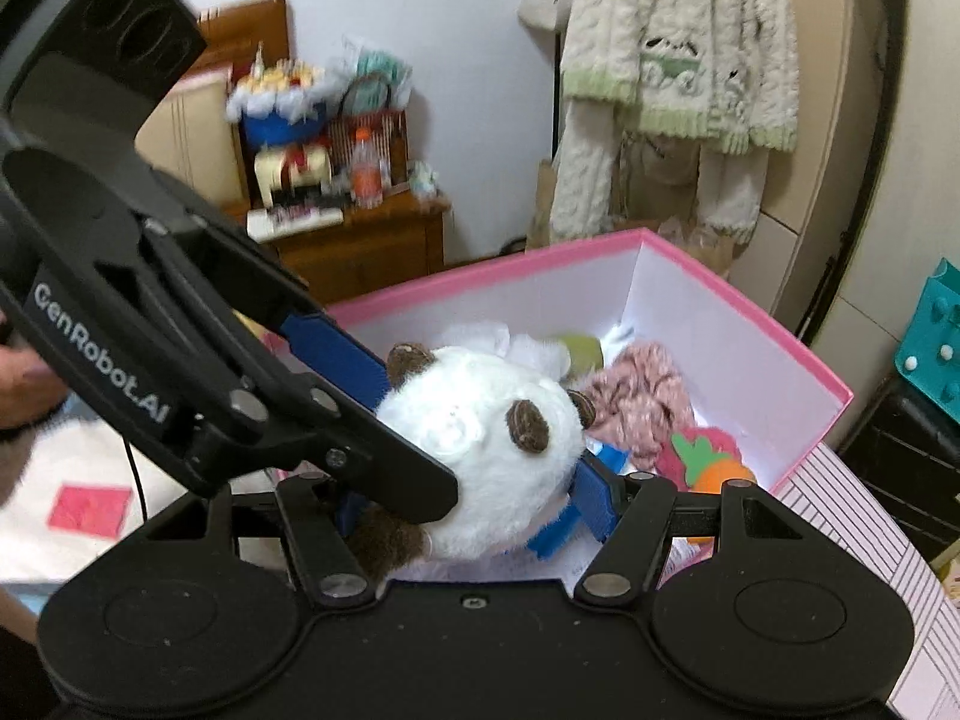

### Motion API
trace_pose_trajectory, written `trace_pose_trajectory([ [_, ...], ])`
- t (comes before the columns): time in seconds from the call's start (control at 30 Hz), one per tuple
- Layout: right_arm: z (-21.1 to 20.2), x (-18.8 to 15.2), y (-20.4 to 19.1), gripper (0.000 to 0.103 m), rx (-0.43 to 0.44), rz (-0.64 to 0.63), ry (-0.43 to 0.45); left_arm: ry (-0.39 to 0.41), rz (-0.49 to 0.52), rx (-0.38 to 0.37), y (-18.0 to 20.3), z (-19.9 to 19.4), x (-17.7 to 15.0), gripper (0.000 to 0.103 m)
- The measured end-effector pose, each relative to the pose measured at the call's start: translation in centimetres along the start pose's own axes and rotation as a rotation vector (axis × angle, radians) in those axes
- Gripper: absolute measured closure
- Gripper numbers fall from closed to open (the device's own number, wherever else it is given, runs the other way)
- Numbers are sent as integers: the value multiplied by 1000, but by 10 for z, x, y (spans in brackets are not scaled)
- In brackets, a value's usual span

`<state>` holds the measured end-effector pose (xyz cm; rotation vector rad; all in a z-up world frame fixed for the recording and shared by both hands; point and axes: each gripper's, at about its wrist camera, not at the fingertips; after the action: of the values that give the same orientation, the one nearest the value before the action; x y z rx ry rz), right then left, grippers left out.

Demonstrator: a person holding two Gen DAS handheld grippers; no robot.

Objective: Organize soft objects
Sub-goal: 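Lift the panda plush with the left gripper and carry it over the pink box, then open the left gripper to drop the panda plush into the box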

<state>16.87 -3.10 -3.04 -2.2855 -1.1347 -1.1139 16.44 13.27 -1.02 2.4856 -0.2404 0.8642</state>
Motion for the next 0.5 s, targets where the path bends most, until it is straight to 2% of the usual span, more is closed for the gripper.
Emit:
trace_pose_trajectory([
  [0.33,20,1,8,29,-4,-77,-100,-50,-37,-18,-14,25,3,48],
  [0.43,25,0,12,30,-9,-93,-126,-54,-30,6,-16,30,2,47],
  [0.5,26,-2,14,26,-26,-91,-133,-43,-16,40,-14,29,4,46],
])
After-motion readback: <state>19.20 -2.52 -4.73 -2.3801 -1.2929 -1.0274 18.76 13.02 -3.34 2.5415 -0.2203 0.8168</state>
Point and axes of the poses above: each gripper's, at about its wrist camera, not at the fingertips, and z roughly the way its jaws point, y to its right, x to its top, and after that the axes turned 4 degrees about y, right-handed
